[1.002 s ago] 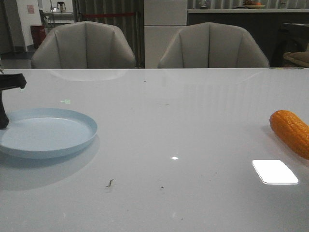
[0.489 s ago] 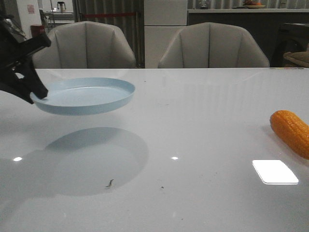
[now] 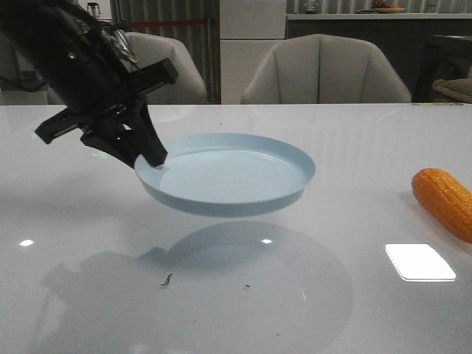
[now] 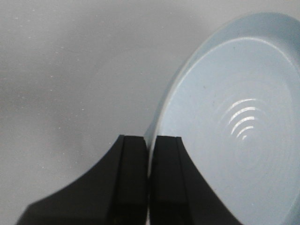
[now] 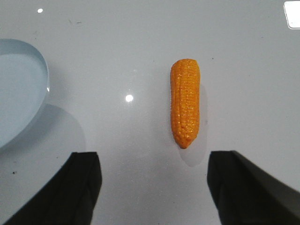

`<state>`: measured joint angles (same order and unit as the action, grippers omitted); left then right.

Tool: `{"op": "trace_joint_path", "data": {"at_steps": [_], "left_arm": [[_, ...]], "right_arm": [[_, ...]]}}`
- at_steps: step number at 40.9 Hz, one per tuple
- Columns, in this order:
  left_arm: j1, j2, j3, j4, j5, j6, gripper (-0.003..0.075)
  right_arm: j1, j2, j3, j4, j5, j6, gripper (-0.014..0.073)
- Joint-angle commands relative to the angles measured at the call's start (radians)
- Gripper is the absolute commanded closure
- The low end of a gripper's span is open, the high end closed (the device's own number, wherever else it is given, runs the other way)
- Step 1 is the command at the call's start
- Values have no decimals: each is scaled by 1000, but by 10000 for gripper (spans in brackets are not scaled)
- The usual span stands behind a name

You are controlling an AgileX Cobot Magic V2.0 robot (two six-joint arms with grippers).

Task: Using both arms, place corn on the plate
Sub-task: 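Grasp the plate rim with the left gripper and slide it toward the table center, then open the left gripper and lift it away from the plate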

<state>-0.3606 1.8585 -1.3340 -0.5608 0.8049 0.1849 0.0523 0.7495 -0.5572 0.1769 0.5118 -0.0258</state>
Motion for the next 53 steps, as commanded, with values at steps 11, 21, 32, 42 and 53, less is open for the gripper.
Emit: {"op": "trace_joint_path", "data": {"at_steps": [11,21,32,42,53], "left_arm": [[-74,-9,-32,158,-48,0,627],[-79,81,-32,129,6,0,598],[-79,99,-44,131,-37,0,386],[-73,76,-149,153,-27,32,363],[-62,-13,-289,218,7,65,363]], "right_arm": [[-3,2,-35,5,-66,-2,12],[-3,2,-35,5,-66,-2,12],[-3,2,-35,5,-61,-2,12],[-3,2,-35,5,-61,-2,12],[-3,2,-35,5,-57,-2,12]]}}
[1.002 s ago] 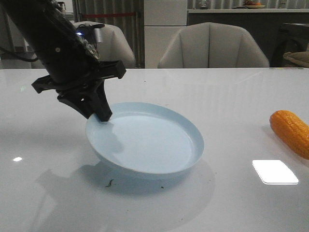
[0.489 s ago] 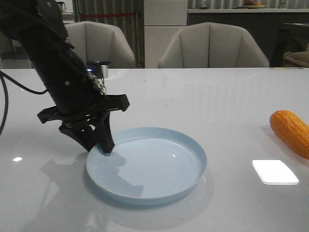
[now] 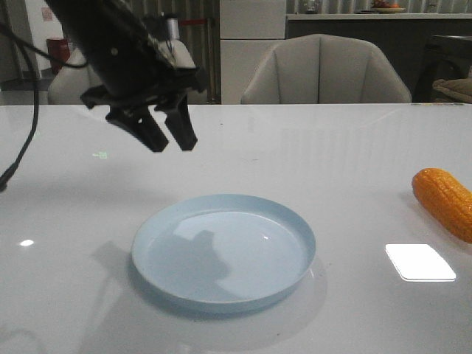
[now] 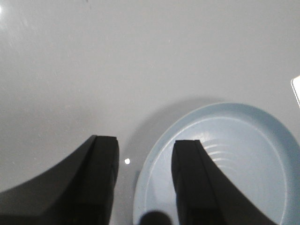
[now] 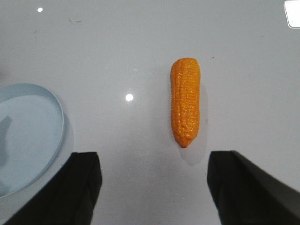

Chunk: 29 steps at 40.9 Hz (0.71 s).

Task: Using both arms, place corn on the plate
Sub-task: 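Open the left gripper and lift it away from the plate, then lower the right gripper over the orange corn cob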

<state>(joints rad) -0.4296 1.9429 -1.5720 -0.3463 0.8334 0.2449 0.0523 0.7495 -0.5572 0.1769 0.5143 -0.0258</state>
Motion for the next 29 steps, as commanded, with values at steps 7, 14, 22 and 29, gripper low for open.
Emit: {"op": "trace_joint_path", "data": {"at_steps": [7,14,22,29], "left_arm": [[36,-198,-51,101,-64,5,363],[91,-334,18,110,-183,3,363],[167,-552,293,110,-372,3,363],[214,-743,577,108,-469,3,363]], "right_arm": [[-3,2,-35,5,-47,-2,12],[-3,2,-35,5,-15,-2,12],[-3,2,-35,5,11,-2,12],[-4,25,-35,5,6,-2,12]]}}
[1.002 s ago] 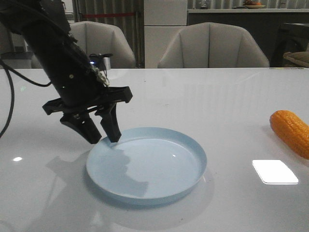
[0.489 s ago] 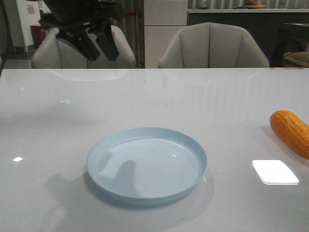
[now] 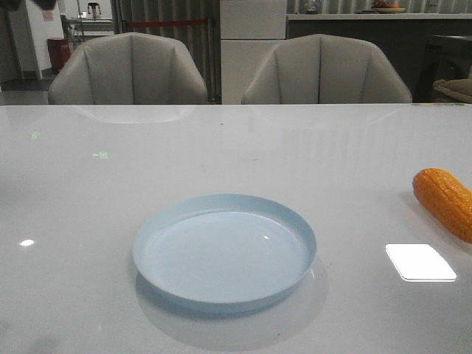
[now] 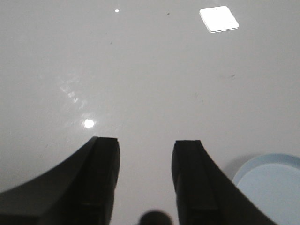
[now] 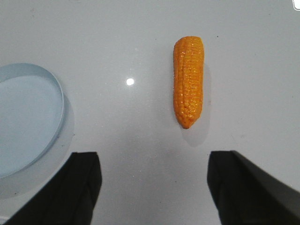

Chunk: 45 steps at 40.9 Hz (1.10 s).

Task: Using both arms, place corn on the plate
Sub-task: 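Lower the right gripper over the orange corn cob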

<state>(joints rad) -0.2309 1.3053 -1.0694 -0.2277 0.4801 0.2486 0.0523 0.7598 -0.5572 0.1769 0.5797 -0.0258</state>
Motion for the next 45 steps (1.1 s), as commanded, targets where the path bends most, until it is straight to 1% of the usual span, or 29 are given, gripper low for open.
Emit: {"op": "trace_joint_path", "data": {"at_steps": [1,5,8,13,19,23,28,32,39,45], "left_arm": [[15,-131,106,-11,-130,-1,363],[15,-242,229,-11,-182,-1,363],[15,-322,292,-15,-187,-1,363],[15,-427,348,-19,-181,-1,363],[15,-510,369,-19,-177,-1,363],[15,-540,369,-19,-175,-1,363],[15,-546,369,-19,-167,-1,363],[15,-542,369,-19,-161,-1,363],[15,-542,369,-19,-161,-1,363],[15,-542,369,-19,-161,-1,363]], "right_arm": [[-6,29,-35,5,-60,-2,12],[-9,99,-40,5,-59,-1,12],[-9,171,-62,5,-58,-1,12],[-9,287,-138,-11,-63,4,12],[-9,437,-268,-75,-52,26,12],[-9,525,-358,-121,-13,57,12],[-9,625,-441,-167,19,132,12],[-9,695,-497,-177,27,141,12],[-9,809,-539,-190,25,141,12],[-9,892,-543,-207,-12,141,12]]}}
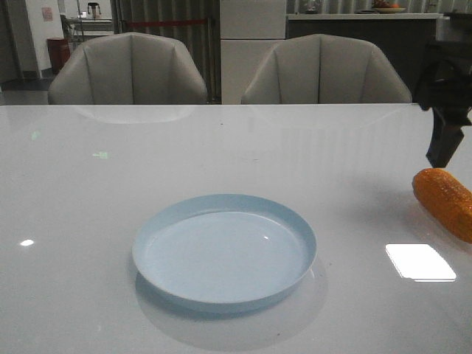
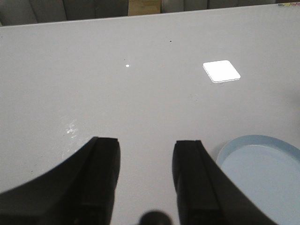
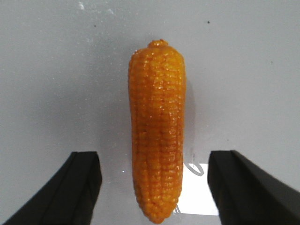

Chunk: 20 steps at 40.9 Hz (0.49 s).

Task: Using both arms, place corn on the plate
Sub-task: 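Lower the right gripper over the orange corn cob, then grasp the corn cob with the right gripper and lift it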

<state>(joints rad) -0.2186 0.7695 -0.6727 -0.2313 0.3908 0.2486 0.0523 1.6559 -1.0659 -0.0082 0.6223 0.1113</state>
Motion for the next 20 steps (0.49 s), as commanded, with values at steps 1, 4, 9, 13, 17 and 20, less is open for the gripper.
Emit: {"op": "trace_joint_path", "data": {"at_steps": [1,4,9,13,17,20], "left_arm": [[2,-6,-27,-16,-72,-1,363],[2,-6,-27,-16,-72,-1,363],[2,-6,-27,-16,-72,-1,363],[2,-6,-27,-16,-72,-1,363],[2,-6,-27,-16,-72,-1,363],[2,-6,-27,-16,-72,-1,363]], "right_arm": [[-9,9,-34,-22,-59,4,12],[-9,36,-34,-22,-75,4,12],[-9,76,-34,-22,-106,4,12],[-9,94,-34,-22,-111,4,14],[-9,100,-34,-22,-110,4,57],[-9,105,-34,-22,-112,3,125]]}}
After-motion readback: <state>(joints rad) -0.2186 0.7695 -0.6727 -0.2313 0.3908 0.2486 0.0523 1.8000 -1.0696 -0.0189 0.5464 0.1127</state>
